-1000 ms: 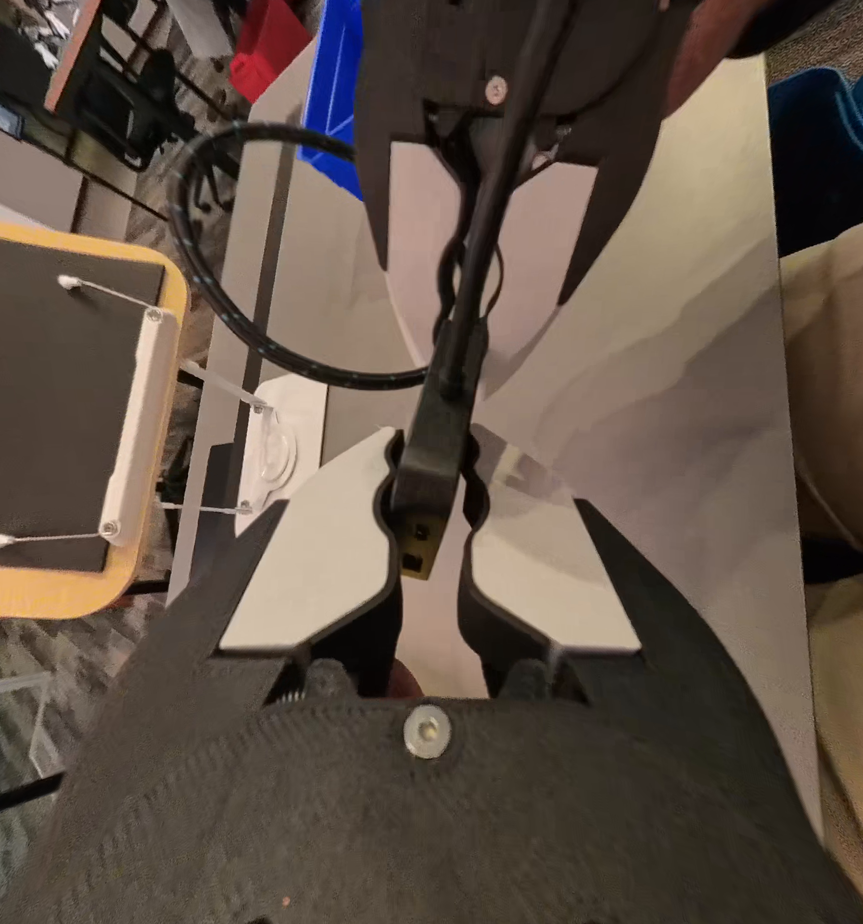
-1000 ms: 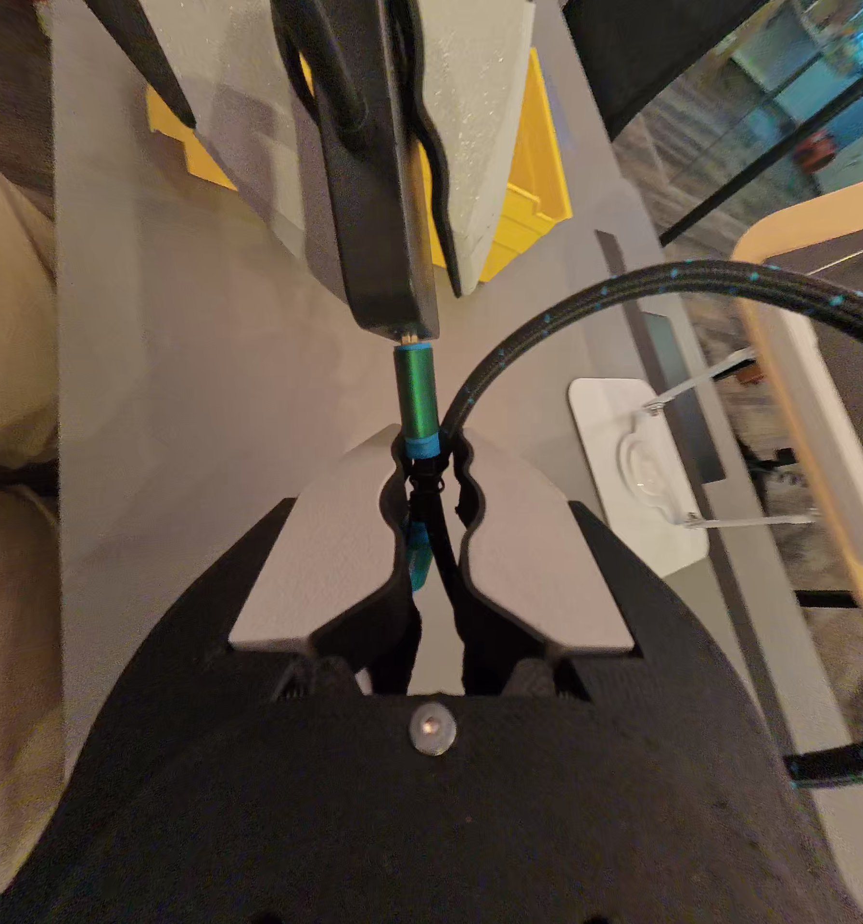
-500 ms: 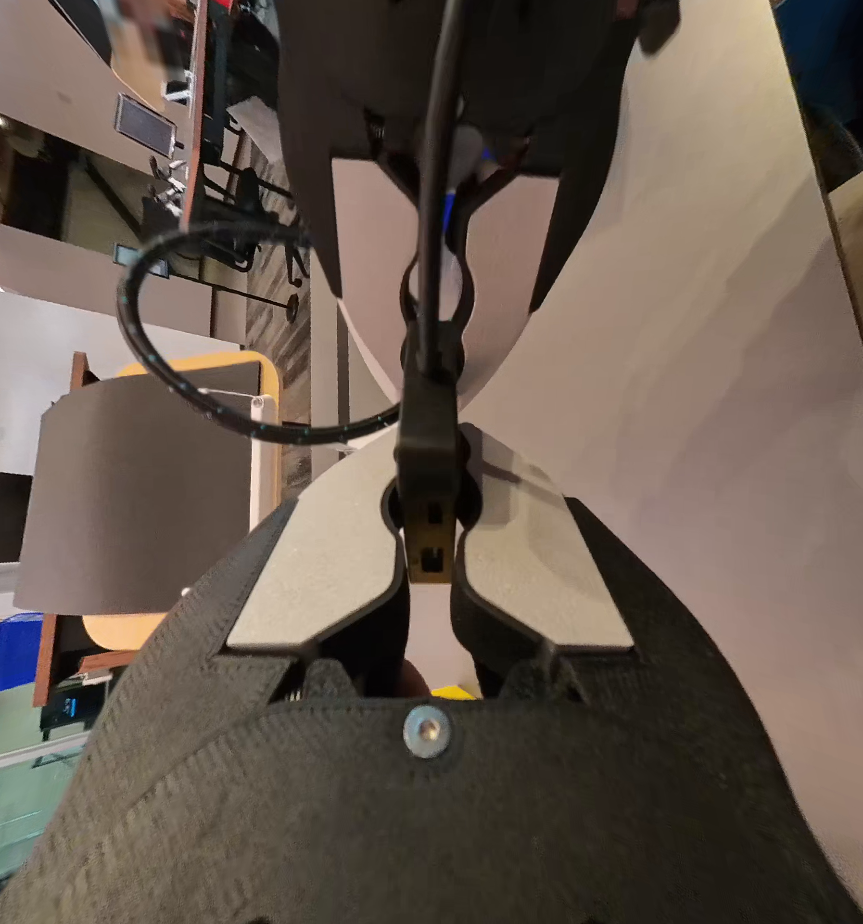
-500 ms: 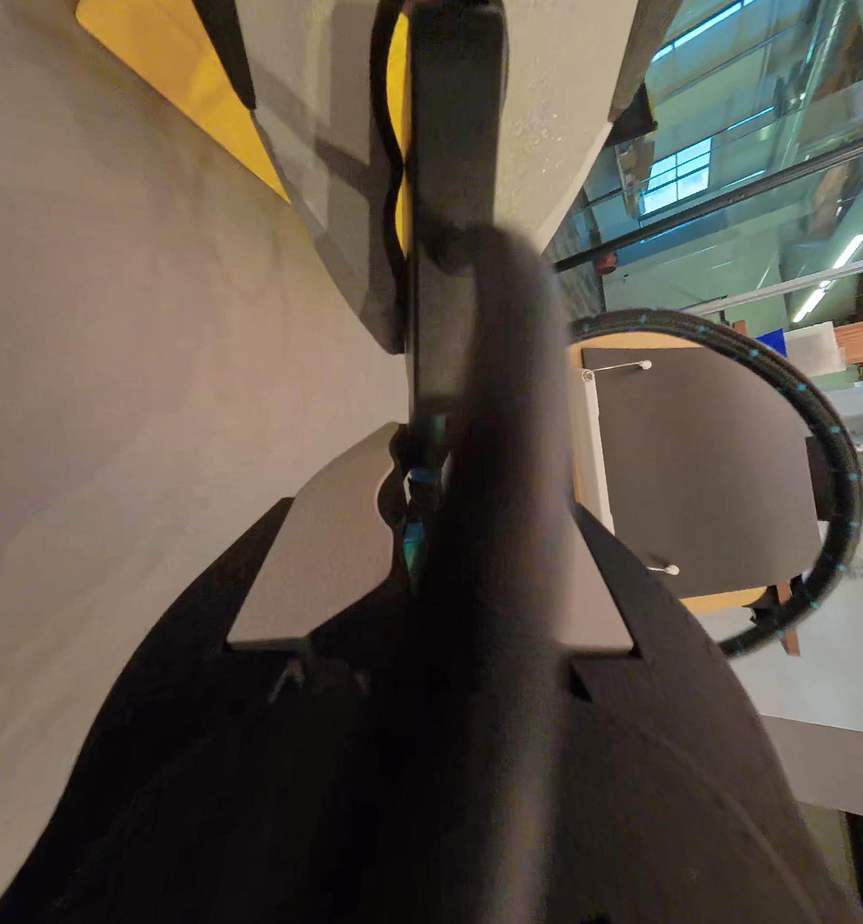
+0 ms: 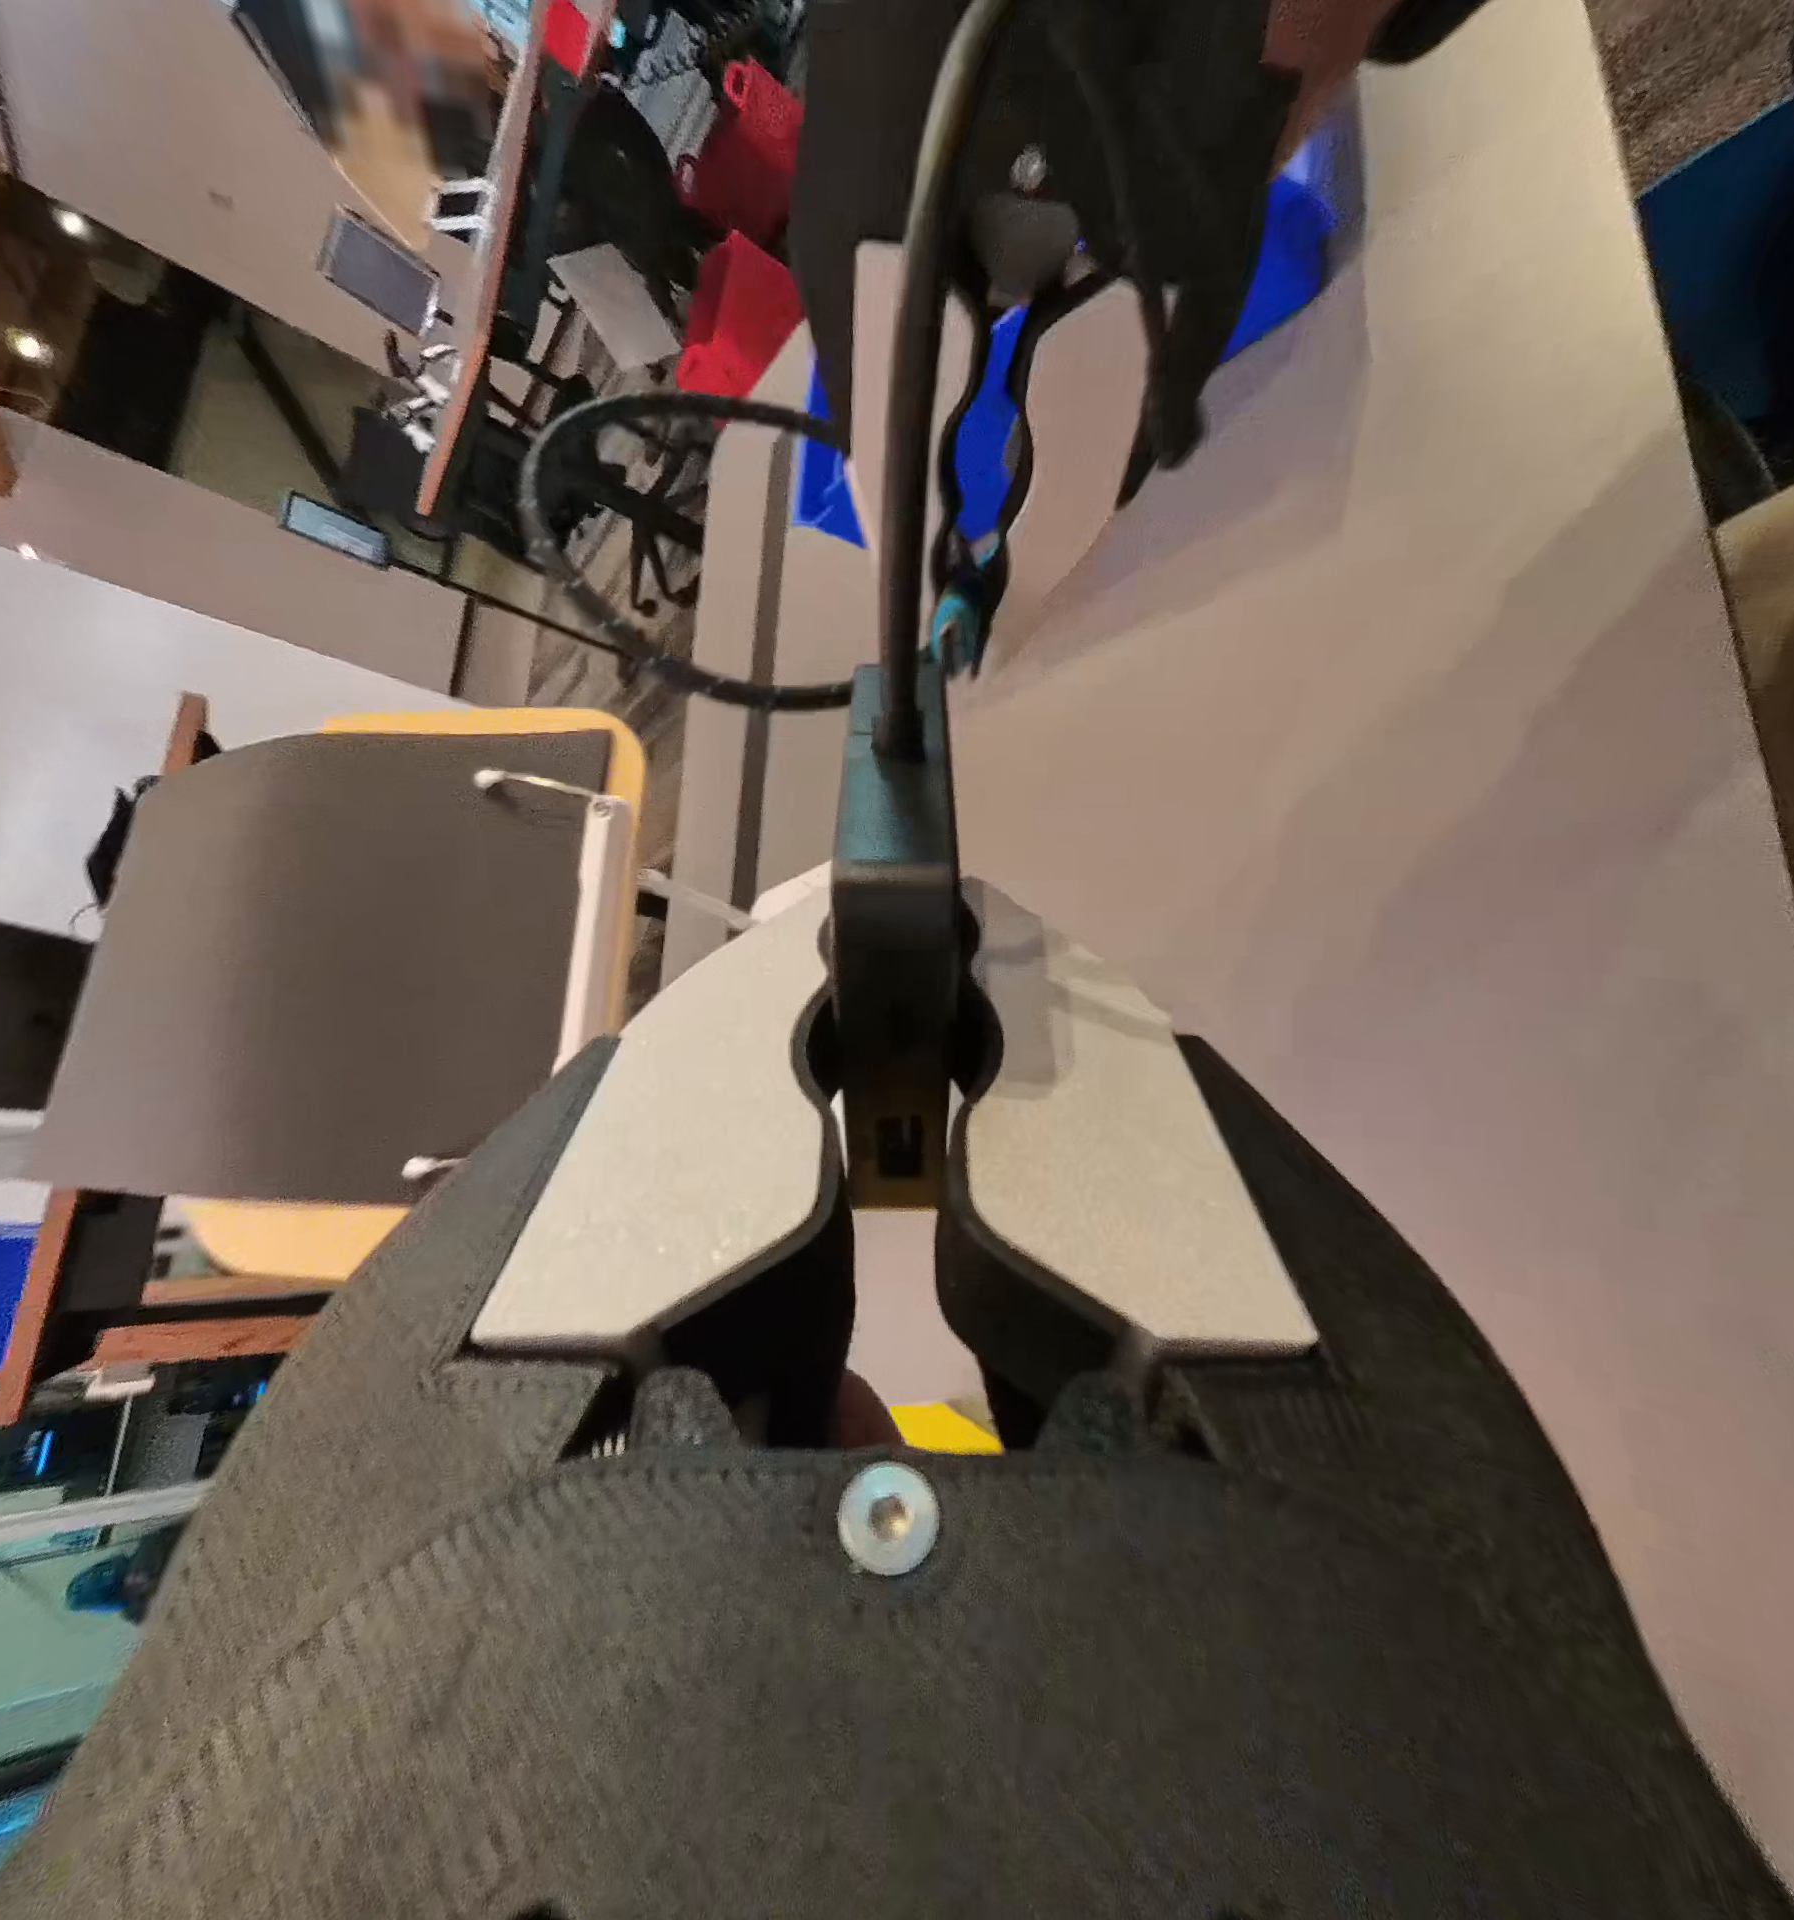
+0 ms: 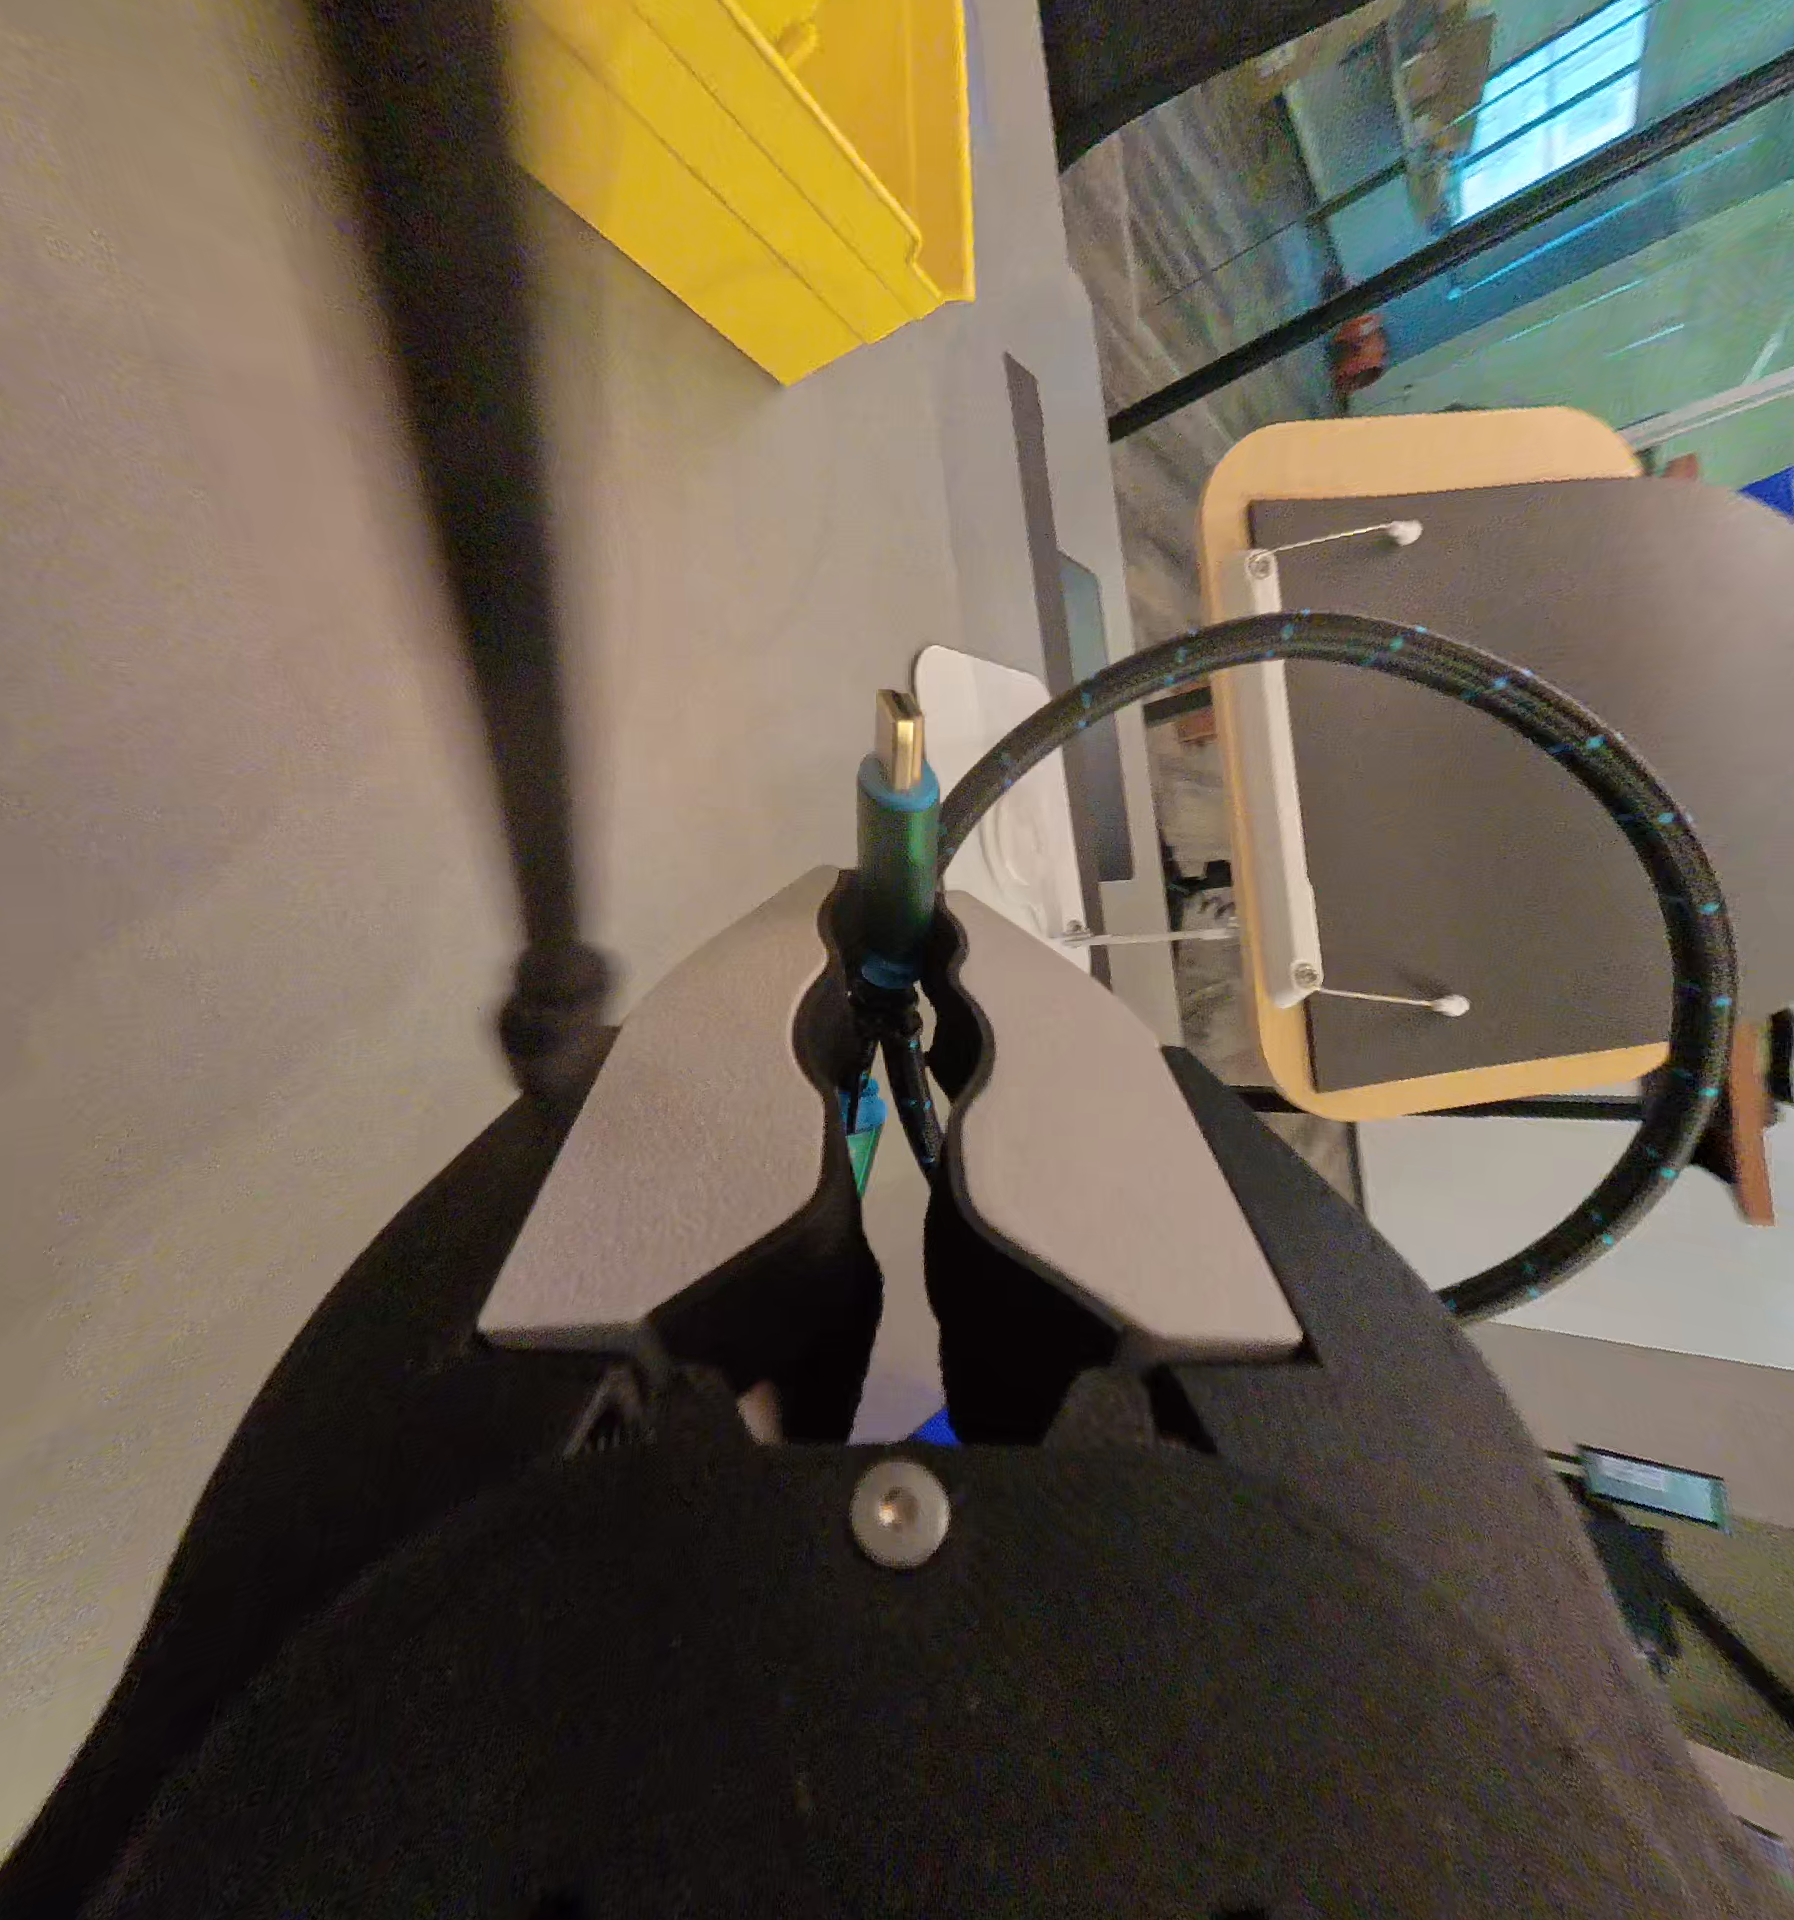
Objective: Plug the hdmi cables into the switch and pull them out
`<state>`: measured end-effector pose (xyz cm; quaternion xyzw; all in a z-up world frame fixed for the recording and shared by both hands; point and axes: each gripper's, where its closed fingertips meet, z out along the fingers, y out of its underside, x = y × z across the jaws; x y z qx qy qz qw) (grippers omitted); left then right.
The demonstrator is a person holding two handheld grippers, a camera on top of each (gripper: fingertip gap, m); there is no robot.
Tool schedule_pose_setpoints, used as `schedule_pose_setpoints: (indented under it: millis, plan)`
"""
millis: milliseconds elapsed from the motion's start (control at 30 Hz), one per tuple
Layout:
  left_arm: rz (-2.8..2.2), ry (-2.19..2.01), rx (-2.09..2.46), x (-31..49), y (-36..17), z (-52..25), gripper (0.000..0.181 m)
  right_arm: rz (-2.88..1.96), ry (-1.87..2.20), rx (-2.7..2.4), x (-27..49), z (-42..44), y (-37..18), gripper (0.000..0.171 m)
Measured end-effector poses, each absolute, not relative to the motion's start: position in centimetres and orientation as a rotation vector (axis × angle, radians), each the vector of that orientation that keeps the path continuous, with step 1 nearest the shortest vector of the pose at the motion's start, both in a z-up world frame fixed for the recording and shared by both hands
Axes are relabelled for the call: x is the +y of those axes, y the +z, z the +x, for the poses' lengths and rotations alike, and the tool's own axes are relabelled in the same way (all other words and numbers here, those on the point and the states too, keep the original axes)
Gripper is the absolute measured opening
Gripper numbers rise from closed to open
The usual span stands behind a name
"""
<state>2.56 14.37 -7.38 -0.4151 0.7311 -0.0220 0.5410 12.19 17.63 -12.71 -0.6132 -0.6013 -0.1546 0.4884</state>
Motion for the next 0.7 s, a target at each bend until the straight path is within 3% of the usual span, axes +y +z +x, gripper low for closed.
schedule_pose_setpoints:
  millis: [167,333,533,700]
  plan:
    - [-1.044,-0.07,1.661,15.7,-5.6,0.8,0.014,-1.605,-0.383,-1.368,18.2,16.3,-11.3,0.01]
    - [-1.055,0.006,1.641,16.9,-5.2,-0.5,0.014,-1.894,-0.351,-1.011,17.8,26.6,-8.8,0.009]
    - [-1.056,0.046,1.593,17.5,-3.6,-1.5,0.014,-2.348,-0.149,-0.533,14.9,37.6,-14.2,0.01]
    - [-1.063,0.063,1.595,17.6,-3.7,-1.6,0.014,-2.462,0.055,-0.264,14.2,39.7,-19.5,0.011]
